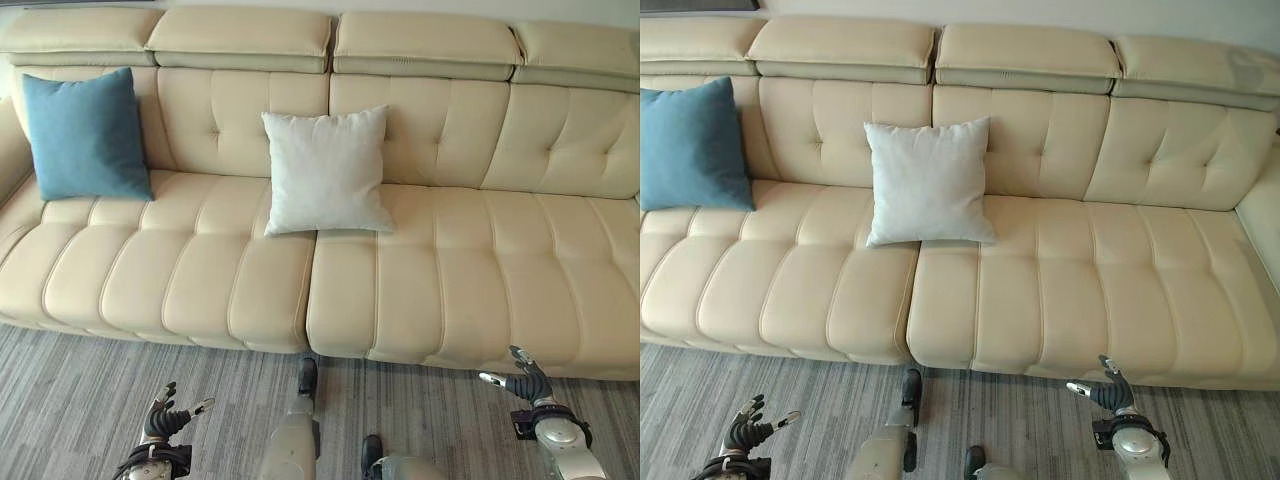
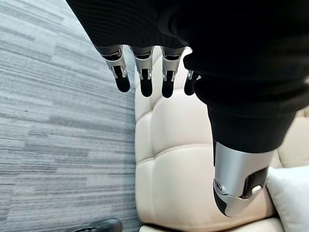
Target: Pick up all the scattered cushions and arrange them neatly on the sofa.
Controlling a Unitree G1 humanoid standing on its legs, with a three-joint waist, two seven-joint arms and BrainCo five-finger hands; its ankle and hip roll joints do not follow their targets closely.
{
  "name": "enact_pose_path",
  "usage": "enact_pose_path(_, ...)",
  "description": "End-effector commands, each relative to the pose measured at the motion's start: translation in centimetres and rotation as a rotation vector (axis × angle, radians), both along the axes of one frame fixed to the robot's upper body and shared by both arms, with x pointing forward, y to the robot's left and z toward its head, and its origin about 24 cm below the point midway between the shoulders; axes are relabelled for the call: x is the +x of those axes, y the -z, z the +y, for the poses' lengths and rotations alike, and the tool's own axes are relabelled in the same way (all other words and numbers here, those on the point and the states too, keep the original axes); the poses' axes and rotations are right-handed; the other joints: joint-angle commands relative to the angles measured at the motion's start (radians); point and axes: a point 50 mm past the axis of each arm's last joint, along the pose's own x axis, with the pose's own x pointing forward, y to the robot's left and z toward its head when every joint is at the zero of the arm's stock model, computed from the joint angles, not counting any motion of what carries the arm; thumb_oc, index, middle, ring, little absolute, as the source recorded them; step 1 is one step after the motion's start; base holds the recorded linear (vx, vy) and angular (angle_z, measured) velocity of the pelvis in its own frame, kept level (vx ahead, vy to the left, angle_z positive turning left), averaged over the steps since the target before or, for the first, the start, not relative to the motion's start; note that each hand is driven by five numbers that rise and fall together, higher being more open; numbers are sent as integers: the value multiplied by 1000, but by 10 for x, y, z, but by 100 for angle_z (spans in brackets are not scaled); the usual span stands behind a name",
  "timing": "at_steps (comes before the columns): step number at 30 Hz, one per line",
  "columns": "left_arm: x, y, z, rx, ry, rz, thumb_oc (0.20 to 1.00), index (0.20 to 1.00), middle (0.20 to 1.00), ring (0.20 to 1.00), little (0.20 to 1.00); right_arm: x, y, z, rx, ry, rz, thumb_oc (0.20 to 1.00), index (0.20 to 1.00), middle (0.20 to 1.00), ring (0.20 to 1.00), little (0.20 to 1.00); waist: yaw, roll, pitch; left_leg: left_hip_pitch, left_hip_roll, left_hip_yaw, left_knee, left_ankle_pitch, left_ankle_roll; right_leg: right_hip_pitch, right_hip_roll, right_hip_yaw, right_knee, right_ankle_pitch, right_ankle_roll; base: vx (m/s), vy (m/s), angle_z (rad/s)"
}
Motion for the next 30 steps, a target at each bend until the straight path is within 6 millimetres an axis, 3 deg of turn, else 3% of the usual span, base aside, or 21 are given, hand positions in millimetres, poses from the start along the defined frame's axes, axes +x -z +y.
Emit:
enact_pose_path(1, 24, -18, 2, 29, 53, -107, 1000, 1000, 1000, 1000, 1000, 9, -14, -5, -15, 1, -81, 1000, 1000, 1000, 1000, 1000, -43, -42, -7, 68, -60, -20, 34, -32, 55, 117, -52, 17, -198, 50, 169, -166, -32, 22)
enact_pose_path(3, 24, -16, -1, 15, 52, -103, 1000, 1000, 1000, 1000, 1000, 8, -12, -3, -7, 1, -78, 1000, 1000, 1000, 1000, 1000, -54, -46, -13, 139, -80, -49, 61, -95, 63, 107, -58, 21, -195, 60, 169, -109, 3, 4)
enact_pose_path(7, 21, -12, -5, 8, 66, -78, 1000, 1000, 1000, 1000, 1000, 1, -5, -4, 26, 45, -61, 1000, 1000, 1000, 1000, 1000, -90, -26, -58, 234, -63, -50, -59, -81, 68, 100, -43, 18, -194, 59, 169, 4, 41, -7)
enact_pose_path(14, 29, -20, -8, 2, 118, -107, 1000, 1000, 1000, 1000, 1000, -3, -6, -5, 108, 134, -115, 1000, 1000, 1000, 1000, 1000, -121, -17, -56, 271, -78, -26, -74, -106, 87, 104, -39, 77, -204, 88, 182, -14, 66, -25)
enact_pose_path(17, 37, -27, -13, -6, 148, -152, 1000, 1000, 1000, 1000, 1000, 4, -10, -1, 120, 120, -146, 1000, 1000, 1000, 1000, 1000, -131, -20, -41, 264, -75, 21, -44, -129, 100, 69, -23, 133, -195, 108, 189, -115, 57, -79)
enact_pose_path(19, 41, -32, -17, -12, 165, -180, 1000, 1000, 1000, 1000, 1000, 14, -15, 4, 113, 89, -168, 1000, 1000, 1000, 1000, 1000, -123, -18, -27, 264, -57, 101, -34, -148, 110, 28, -13, 149, -174, 124, 209, -114, 25, -160)
enact_pose_path(21, 44, -37, -19, -11, 184, -201, 1000, 1000, 1000, 1000, 1000, 24, -21, 12, 114, 46, -193, 1000, 1000, 1000, 1000, 1000, -104, -18, -25, 272, -28, 187, -40, -154, 110, -7, -38, 61, -160, 136, 220, -75, -48, -153)
enact_pose_path(22, 44, -37, -18, -10, 184, -201, 1000, 1000, 1000, 1000, 1000, 24, -21, 12, 114, 46, -193, 1000, 1000, 1000, 1000, 1000, -104, -20, -27, 269, -29, 188, -42, -149, 109, -10, -39, 62, -161, 139, 219, -14, -76, -193)
enact_pose_path(24, 44, -38, -18, -9, 190, -205, 1000, 1000, 1000, 1000, 1000, 29, -24, 19, 106, 7, -205, 1000, 1000, 1000, 1000, 1000, -78, -10, -29, 298, 13, 263, -51, -151, 97, -9, -106, -161, -142, 113, 212, 47, -112, -154)
enact_pose_path(25, 43, -36, -21, -19, 195, -198, 1000, 1000, 1000, 1000, 1000, 29, -23, 23, 107, -10, -202, 1000, 1000, 1000, 1000, 1000, -75, -2, -37, 324, 31, 281, -52, -175, 87, 20, -118, -221, -150, 86, 218, 182, -163, -198)
enact_pose_path(26, 41, -33, -25, -36, 199, -191, 1000, 1000, 1000, 1000, 1000, 29, -23, 26, 102, -29, -196, 1000, 1000, 1000, 1000, 1000, -85, -6, -47, 362, 40, 329, -55, -180, 88, 16, -123, -228, -141, 85, 216, 295, -227, -217)
enact_pose_path(27, 42, -31, -33, -47, 226, -185, 1000, 1000, 1000, 1000, 1000, 25, -22, 27, 101, -42, -185, 1000, 1000, 1000, 1000, 1000, -93, -6, -49, 388, 48, 346, -31, -193, 80, 18, -113, -193, -137, 74, 209, 275, -296, -214)
enact_pose_path(30, 49, -34, -44, -45, 300, -199, 1000, 1000, 1000, 1000, 1000, 17, -21, 23, 99, -33, -181, 1000, 1000, 1000, 1000, 1000, -109, -15, -33, 343, 113, 329, 195, -181, 69, 57, -89, -150, -152, 66, 179, 193, -278, -88)
